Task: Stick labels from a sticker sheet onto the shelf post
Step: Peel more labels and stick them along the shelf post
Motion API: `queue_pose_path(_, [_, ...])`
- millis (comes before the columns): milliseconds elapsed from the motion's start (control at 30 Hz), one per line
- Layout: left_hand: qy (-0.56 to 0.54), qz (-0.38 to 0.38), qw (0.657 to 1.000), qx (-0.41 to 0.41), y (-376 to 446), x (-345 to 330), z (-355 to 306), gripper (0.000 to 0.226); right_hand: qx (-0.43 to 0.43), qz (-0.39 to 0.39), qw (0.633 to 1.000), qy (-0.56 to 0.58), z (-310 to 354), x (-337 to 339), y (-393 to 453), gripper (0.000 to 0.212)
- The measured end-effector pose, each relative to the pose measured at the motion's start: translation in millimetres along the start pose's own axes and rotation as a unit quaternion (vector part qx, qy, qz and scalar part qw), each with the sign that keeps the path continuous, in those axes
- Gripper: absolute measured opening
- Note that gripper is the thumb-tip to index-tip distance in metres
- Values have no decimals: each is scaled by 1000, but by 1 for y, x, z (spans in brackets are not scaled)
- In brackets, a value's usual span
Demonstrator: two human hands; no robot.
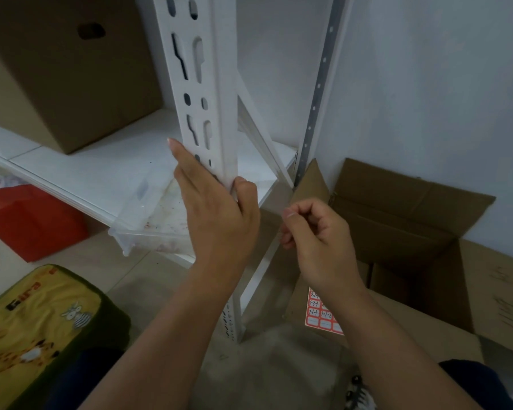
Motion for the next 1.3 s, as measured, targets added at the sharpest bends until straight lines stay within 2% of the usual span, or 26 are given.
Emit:
queue_pose_path(667, [4, 19, 1000, -16, -1, -1, 2, 89, -7, 14, 1000, -8, -9, 0, 2, 16])
queue_pose_path(867, [-3, 7, 1000, -17, 0, -1, 3, 79, -10, 21, 1000, 3, -7, -5, 2, 18])
queue_pose_path(1300, [14, 23, 999, -33, 2, 0, 6, 77, -9, 25, 1000, -2, -9, -14, 0, 19])
Point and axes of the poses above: each hand's wrist, its own y-axis towards the middle knuckle, its own x-axis out of the back of the hand, z = x × y, the point moved 5 cm from there along y, towards the middle knuckle, and after that the axes turned 15 degrees about -z, right-handed, at the moved point
